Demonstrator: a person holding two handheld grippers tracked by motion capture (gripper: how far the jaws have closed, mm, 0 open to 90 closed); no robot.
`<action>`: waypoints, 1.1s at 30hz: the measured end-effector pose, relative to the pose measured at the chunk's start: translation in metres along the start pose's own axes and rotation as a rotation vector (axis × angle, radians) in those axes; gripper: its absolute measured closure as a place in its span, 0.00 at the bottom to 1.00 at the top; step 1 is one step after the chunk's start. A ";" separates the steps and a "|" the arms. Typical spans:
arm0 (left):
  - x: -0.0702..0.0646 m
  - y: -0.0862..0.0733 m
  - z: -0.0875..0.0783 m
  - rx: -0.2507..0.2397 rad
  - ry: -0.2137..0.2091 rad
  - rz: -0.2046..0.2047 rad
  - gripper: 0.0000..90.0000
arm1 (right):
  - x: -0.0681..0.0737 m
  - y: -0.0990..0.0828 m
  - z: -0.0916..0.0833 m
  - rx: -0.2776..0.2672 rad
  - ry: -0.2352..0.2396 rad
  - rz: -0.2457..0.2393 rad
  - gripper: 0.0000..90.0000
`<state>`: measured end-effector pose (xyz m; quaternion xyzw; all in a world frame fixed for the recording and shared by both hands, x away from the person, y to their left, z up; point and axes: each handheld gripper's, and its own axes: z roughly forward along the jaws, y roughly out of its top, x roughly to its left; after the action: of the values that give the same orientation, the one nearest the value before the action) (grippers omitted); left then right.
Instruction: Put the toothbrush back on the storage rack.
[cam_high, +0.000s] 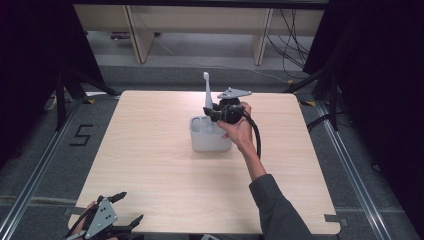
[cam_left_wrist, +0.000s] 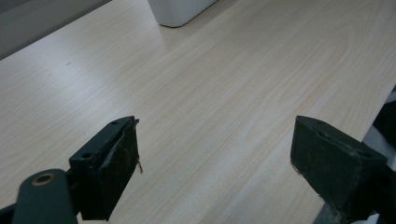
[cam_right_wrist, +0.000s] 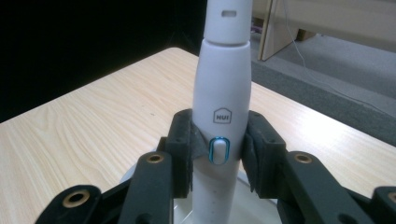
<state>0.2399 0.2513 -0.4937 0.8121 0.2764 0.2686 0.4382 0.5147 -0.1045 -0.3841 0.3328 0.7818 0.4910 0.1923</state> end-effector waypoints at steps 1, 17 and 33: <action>0.000 0.000 0.000 0.000 0.000 0.000 0.16 | 0.000 0.000 0.000 0.000 0.000 0.000 0.74; 0.000 0.000 0.000 -0.003 0.006 -0.001 0.16 | 0.002 -0.018 0.017 0.056 0.008 0.025 0.74; 0.000 0.000 -0.001 0.000 0.009 0.007 0.16 | 0.005 -0.017 0.019 0.051 0.025 0.009 0.79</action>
<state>0.2392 0.2516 -0.4930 0.8119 0.2754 0.2736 0.4359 0.5170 -0.0936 -0.4073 0.3349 0.7949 0.4758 0.1718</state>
